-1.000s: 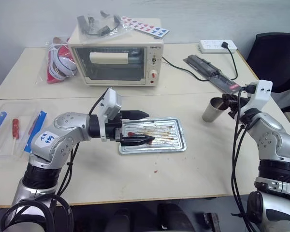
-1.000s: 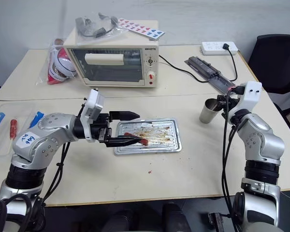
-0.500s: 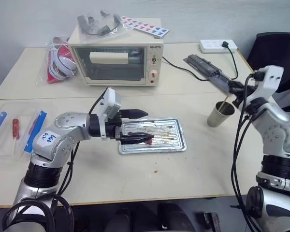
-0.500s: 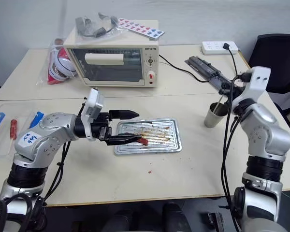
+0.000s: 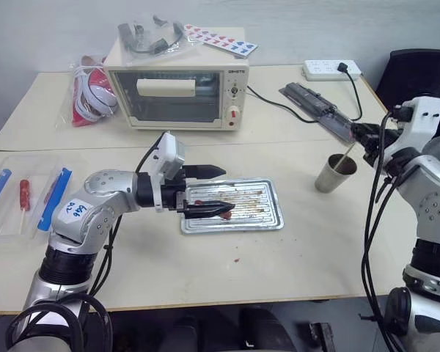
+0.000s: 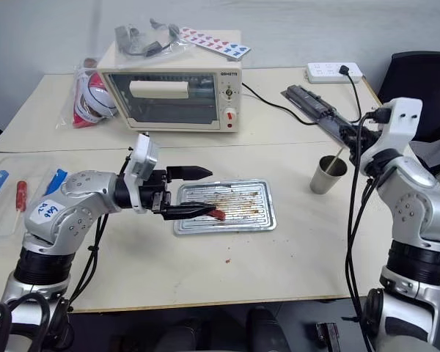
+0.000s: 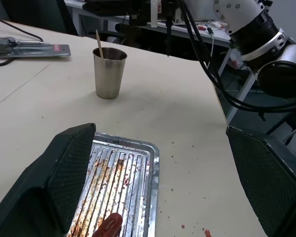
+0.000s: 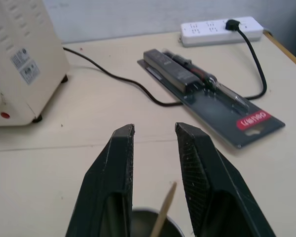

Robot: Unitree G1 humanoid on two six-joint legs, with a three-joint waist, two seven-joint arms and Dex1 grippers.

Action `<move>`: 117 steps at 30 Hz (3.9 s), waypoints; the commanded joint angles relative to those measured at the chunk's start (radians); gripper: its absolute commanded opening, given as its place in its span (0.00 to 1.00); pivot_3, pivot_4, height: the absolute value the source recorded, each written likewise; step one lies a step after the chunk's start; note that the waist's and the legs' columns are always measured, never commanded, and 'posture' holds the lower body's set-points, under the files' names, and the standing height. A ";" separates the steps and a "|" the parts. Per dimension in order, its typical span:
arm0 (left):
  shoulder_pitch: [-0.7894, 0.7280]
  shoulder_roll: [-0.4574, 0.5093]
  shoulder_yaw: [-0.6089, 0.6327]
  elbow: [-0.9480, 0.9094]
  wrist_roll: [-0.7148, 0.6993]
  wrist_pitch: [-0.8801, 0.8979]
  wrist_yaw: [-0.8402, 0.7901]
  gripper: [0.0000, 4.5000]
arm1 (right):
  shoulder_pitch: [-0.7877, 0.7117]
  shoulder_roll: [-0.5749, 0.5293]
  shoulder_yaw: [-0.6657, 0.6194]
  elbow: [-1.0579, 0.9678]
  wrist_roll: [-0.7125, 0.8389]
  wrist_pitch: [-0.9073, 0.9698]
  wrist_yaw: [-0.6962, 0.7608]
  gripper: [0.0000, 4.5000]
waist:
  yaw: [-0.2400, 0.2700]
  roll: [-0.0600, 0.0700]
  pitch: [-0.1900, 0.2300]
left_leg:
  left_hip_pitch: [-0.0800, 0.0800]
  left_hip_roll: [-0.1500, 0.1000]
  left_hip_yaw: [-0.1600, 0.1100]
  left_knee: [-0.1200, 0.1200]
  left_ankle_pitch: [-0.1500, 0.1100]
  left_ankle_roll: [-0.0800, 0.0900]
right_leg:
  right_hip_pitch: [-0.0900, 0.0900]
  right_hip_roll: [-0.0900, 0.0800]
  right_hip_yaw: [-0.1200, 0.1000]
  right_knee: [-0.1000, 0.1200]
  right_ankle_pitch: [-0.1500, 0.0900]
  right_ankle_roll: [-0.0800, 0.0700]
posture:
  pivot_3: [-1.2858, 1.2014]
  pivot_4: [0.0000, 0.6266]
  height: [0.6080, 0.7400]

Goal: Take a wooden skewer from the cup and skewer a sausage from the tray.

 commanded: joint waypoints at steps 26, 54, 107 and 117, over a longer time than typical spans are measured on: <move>-0.015 0.001 0.010 0.001 0.027 -0.026 -0.014 1.00 | 0.024 0.070 0.004 0.000 0.003 -0.070 -0.011 0.00 | -0.001 0.000 0.000 | 0.000 0.000 0.000 0.000 0.000 0.000 | 0.000 0.000 0.000 0.000 0.000 0.000 | 0.52 0.24 1.00; 0.049 -0.156 0.013 0.009 0.240 -0.242 0.273 1.00 | -0.288 0.571 -0.195 -0.094 1.009 0.260 -0.925 0.00 | -0.004 0.002 0.000 | -0.002 -0.001 -0.001 0.000 0.001 0.000 | -0.003 -0.001 -0.001 0.001 0.000 0.000 | 0.52 0.24 1.00; 0.054 -0.463 0.004 -0.012 0.275 -0.289 0.562 0.28 | -0.188 0.369 0.155 -0.068 1.343 -0.223 -0.980 0.00 | -0.003 0.002 0.000 | -0.003 0.000 0.000 0.000 0.001 0.000 | -0.003 -0.001 -0.001 0.000 0.000 0.000 | 0.52 0.24 1.00; 0.035 -0.469 0.006 -0.004 0.271 -0.302 0.558 0.16 | -0.190 0.366 0.168 -0.071 1.345 -0.235 -0.975 0.00 | -0.003 0.002 0.000 | -0.003 0.000 0.000 0.000 0.001 0.001 | -0.003 -0.001 -0.001 0.000 0.000 0.000 | 0.52 0.24 1.00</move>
